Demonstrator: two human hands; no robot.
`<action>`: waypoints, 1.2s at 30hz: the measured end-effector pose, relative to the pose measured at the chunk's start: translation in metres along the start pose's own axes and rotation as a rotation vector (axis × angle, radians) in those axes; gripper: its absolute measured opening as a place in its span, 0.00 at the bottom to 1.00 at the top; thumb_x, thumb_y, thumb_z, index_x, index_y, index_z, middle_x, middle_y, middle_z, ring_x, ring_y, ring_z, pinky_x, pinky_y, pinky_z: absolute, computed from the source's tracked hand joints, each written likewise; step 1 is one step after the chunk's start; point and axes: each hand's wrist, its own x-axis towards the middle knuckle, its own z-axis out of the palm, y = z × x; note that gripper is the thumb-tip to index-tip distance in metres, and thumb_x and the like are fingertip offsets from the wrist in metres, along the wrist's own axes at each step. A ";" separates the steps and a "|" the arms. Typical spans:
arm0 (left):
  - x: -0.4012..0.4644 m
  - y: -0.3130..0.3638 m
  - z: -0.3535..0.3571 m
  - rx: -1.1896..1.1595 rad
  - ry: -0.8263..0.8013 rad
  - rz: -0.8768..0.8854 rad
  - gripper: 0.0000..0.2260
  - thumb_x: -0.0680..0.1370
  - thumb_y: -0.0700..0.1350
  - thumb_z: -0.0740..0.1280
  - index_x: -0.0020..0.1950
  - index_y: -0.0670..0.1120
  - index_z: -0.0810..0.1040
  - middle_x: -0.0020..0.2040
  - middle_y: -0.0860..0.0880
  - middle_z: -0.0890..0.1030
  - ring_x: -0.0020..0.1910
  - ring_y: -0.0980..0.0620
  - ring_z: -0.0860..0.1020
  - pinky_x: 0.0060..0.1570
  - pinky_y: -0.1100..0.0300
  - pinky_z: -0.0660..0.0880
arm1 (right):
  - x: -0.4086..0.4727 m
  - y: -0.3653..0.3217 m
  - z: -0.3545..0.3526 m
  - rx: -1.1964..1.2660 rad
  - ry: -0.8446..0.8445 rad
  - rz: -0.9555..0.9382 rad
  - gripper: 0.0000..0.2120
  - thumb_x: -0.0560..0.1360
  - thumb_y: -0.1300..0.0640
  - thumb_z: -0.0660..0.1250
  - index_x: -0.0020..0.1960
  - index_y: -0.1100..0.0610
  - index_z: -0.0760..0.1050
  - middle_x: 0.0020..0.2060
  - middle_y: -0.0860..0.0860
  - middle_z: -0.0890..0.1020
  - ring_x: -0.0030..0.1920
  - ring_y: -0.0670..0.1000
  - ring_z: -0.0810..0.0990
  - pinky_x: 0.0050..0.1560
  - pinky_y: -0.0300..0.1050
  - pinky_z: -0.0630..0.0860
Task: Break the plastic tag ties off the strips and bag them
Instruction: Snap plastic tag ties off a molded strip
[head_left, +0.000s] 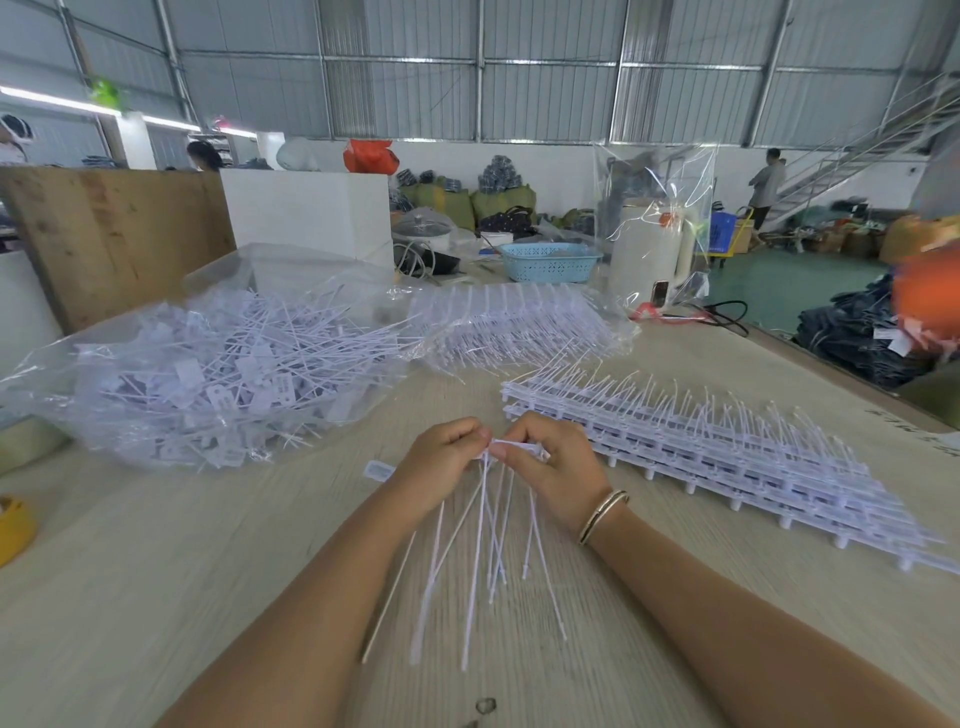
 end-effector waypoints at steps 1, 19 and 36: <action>0.000 0.000 0.000 -0.016 0.000 0.001 0.17 0.80 0.41 0.60 0.30 0.48 0.66 0.28 0.52 0.62 0.29 0.54 0.61 0.33 0.58 0.56 | 0.000 0.000 0.000 0.006 0.003 0.002 0.10 0.73 0.58 0.70 0.34 0.58 0.74 0.27 0.42 0.72 0.30 0.41 0.69 0.45 0.47 0.64; 0.001 0.001 -0.009 -0.180 0.125 -0.018 0.15 0.81 0.42 0.58 0.33 0.46 0.71 0.27 0.52 0.65 0.26 0.58 0.64 0.26 0.70 0.60 | 0.007 0.011 -0.008 0.399 0.071 0.194 0.14 0.76 0.65 0.64 0.35 0.52 0.79 0.32 0.49 0.82 0.28 0.44 0.73 0.38 0.35 0.72; -0.005 -0.010 0.004 0.240 0.088 0.195 0.13 0.77 0.39 0.65 0.46 0.59 0.72 0.40 0.47 0.78 0.38 0.55 0.76 0.39 0.65 0.70 | 0.012 0.018 0.000 -0.084 0.029 0.281 0.06 0.78 0.48 0.59 0.50 0.42 0.75 0.51 0.44 0.76 0.58 0.50 0.72 0.63 0.59 0.66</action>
